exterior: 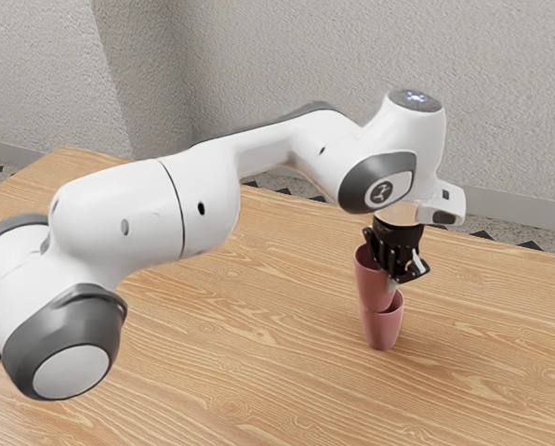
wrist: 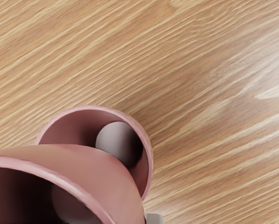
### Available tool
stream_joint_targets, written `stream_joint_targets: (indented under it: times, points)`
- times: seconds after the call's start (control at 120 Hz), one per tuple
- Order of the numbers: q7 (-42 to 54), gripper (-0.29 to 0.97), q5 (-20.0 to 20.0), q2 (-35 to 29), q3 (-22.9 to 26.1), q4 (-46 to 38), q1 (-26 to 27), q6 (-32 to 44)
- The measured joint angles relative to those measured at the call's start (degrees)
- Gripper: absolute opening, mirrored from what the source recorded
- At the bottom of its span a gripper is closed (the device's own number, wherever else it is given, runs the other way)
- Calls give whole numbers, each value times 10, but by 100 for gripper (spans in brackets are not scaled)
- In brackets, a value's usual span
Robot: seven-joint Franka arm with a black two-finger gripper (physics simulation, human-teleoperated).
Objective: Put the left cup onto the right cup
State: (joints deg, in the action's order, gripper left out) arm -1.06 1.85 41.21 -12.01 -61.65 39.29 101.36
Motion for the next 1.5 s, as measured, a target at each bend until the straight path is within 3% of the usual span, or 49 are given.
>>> stream_joint_targets:
  times: [1.5]
  points:
    - [-8,-11,0,44,-12,29,-1,21]
